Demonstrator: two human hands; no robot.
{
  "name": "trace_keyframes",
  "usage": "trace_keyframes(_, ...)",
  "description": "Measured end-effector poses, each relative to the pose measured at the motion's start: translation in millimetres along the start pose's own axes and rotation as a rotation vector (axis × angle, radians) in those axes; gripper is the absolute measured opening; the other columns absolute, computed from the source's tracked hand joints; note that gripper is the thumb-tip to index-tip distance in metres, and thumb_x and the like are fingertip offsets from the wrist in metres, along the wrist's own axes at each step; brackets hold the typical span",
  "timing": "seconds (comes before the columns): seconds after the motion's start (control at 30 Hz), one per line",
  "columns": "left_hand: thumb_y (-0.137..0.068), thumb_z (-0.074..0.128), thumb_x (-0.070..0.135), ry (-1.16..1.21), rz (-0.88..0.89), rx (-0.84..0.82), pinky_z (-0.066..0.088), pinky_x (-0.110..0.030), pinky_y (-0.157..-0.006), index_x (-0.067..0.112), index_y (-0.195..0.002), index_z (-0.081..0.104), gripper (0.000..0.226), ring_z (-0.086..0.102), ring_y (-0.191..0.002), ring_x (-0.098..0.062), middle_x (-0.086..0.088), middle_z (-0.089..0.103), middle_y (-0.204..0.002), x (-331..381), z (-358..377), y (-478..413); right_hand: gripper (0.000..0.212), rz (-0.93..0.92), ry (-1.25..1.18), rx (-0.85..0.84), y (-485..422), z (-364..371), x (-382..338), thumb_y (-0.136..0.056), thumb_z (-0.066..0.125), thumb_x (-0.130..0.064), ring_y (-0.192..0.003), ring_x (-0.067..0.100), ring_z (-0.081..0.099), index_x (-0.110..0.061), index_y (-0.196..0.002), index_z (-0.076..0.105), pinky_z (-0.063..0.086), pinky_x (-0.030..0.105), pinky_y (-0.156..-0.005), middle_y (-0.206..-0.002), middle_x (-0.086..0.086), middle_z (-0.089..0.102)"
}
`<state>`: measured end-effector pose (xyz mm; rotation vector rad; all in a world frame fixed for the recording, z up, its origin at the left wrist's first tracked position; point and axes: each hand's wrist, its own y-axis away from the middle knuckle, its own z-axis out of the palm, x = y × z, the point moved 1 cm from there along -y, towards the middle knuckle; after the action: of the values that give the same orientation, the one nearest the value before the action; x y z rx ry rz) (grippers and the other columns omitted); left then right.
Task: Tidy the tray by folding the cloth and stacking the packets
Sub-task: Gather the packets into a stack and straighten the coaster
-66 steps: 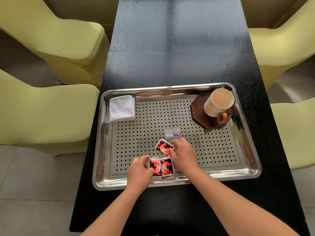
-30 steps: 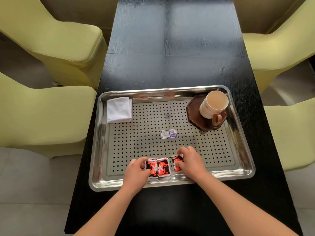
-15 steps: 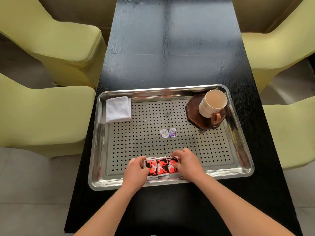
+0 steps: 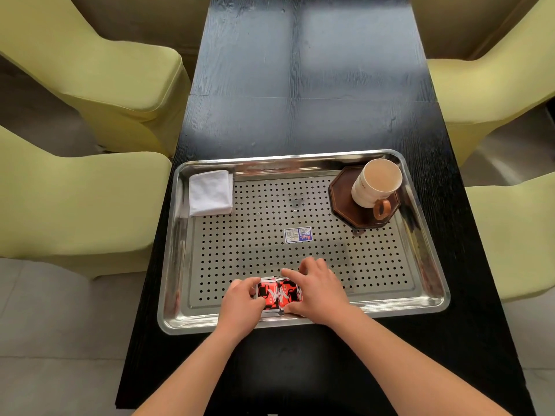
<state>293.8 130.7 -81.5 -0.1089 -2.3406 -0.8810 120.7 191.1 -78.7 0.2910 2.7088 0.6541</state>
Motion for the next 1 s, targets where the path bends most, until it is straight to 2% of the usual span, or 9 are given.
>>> trace_keyframes(0.17,-0.086,0.058,0.011,-0.021,0.005,-0.002,0.05,-0.03,-0.086,0.022,-0.134,0.058,0.049,0.057,-0.094,-0.015,-0.002,0.053,-0.108,-0.2,0.8,0.3,0.064,0.035,-0.018,0.0,-3.8,0.0,-0.6,-0.082,0.072,-0.052,-0.116,0.021,0.038,-0.038,-0.139,0.048,0.044,0.037,-0.098,-0.121,-0.001,0.041)
trace_keyframes(0.37,-0.087,0.059,0.011,-0.012,0.023,0.006,0.046,-0.025,-0.08,0.023,-0.136,0.057,0.051,0.057,-0.094,-0.013,-0.001,0.053,-0.108,-2.0,0.8,1.2,0.056,-0.004,-0.073,0.072,2.4,0.9,-3.3,-0.087,0.067,-0.051,-0.111,0.018,0.041,-0.043,-0.139,0.049,0.045,0.032,-0.088,-0.117,-0.004,0.045)
trace_keyframes(0.47,-0.086,0.06,0.011,-0.004,0.029,0.011,0.048,-0.025,-0.079,0.027,-0.137,0.055,0.054,0.057,-0.092,-0.013,-0.001,0.053,-0.107,-1.9,-0.2,2.0,0.046,-0.054,-0.036,0.083,7.0,1.9,-4.6,-0.092,0.064,-0.048,-0.111,0.018,0.041,-0.042,-0.137,0.054,0.045,0.031,-0.087,-0.117,-0.004,0.047)
trace_keyframes(0.67,-0.081,0.064,0.01,-0.021,0.061,-0.011,0.051,-0.024,-0.079,0.026,-0.135,0.057,0.056,0.06,-0.089,-0.013,0.001,0.051,-0.106,-2.2,-0.4,6.2,0.042,-0.074,-0.006,0.094,8.4,3.0,-6.5,-0.091,0.067,-0.042,-0.108,0.021,0.045,-0.041,-0.132,0.058,0.042,0.03,-0.079,-0.112,-0.002,0.051)
trace_keyframes(0.87,-0.084,0.063,0.018,-0.057,0.097,-0.007,0.052,-0.027,-0.081,0.035,-0.127,0.063,0.046,0.056,-0.086,-0.011,0.005,0.047,-0.099,0.6,-0.6,9.2,0.057,-0.005,-0.078,0.092,10.7,0.4,1.0,-0.092,0.066,-0.042,-0.114,0.018,0.043,-0.039,-0.144,0.044,0.044,0.03,-0.087,-0.122,-0.004,0.049)
trace_keyframes(1.0,-0.085,0.063,0.033,-0.175,0.139,-0.033,0.049,-0.024,-0.082,0.044,-0.124,0.063,0.04,0.051,-0.092,-0.007,0.011,0.043,-0.101,-2.4,0.7,15.0,0.056,-0.005,-0.063,0.074,9.3,-0.8,1.5,-0.092,0.065,-0.045,-0.117,0.019,0.042,-0.038,-0.144,0.045,0.045,0.032,-0.094,-0.124,-0.003,0.049)
